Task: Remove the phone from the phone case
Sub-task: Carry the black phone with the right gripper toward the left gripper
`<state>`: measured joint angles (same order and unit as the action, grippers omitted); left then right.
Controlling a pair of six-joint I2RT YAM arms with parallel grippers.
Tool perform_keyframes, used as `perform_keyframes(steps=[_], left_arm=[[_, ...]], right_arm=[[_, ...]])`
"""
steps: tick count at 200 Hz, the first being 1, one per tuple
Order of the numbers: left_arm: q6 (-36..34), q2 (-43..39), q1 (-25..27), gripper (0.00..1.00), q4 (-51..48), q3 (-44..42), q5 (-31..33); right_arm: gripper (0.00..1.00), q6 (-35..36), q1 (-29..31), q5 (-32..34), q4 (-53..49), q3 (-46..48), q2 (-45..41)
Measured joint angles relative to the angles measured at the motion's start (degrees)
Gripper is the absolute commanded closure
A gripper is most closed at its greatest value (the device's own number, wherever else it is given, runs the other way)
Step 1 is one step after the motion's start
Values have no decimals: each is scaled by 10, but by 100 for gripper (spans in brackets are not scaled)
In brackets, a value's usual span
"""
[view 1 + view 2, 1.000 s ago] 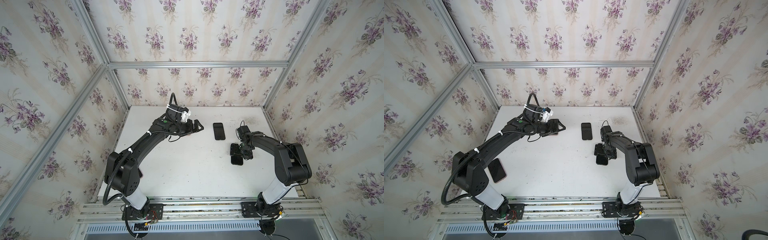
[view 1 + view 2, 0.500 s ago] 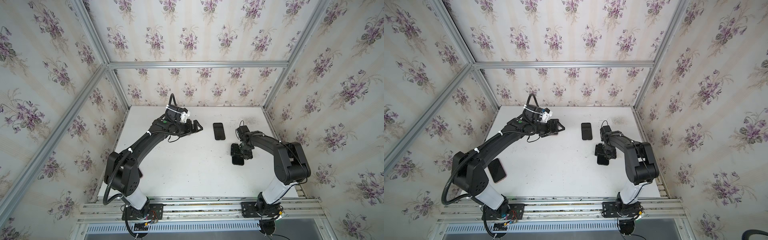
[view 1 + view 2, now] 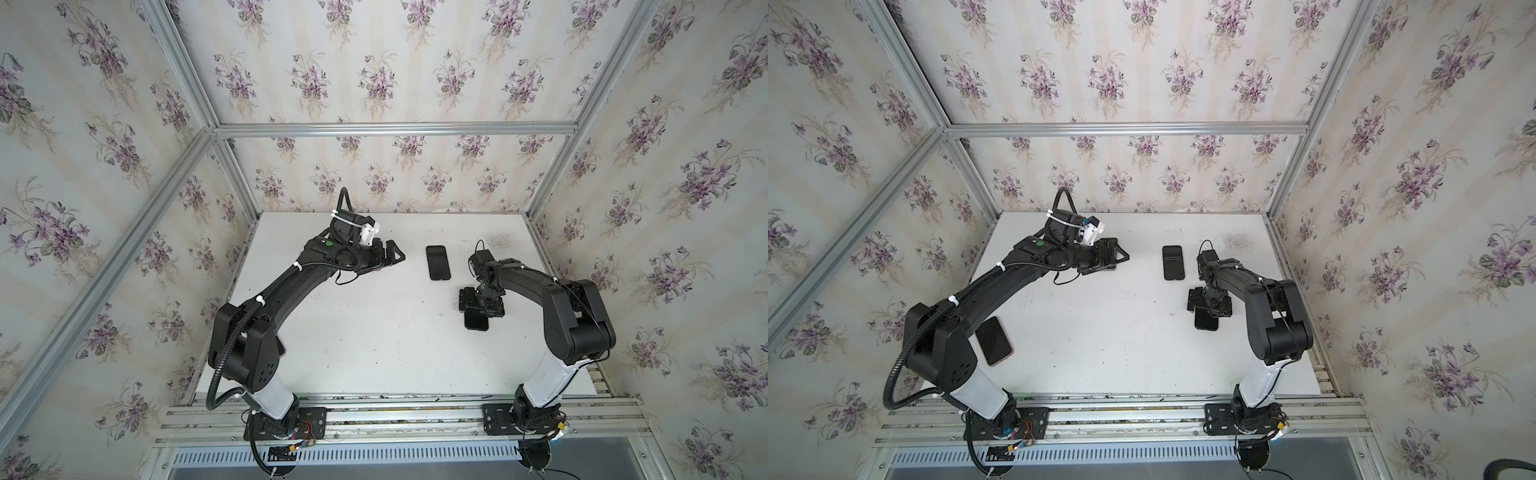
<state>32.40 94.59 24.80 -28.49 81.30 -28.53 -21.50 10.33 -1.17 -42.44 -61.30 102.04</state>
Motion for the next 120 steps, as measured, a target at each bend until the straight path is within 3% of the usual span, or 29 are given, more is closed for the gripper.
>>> perform_keyframes(steps=[37,120], left_arm=[[0,0,-3,0,2,-2,0],[0,-4,-9,0,2,-3,-1]], right_arm=[[19,-6,2,4,-20,-11,14],[28,-12,3,1,-34,-20,23]])
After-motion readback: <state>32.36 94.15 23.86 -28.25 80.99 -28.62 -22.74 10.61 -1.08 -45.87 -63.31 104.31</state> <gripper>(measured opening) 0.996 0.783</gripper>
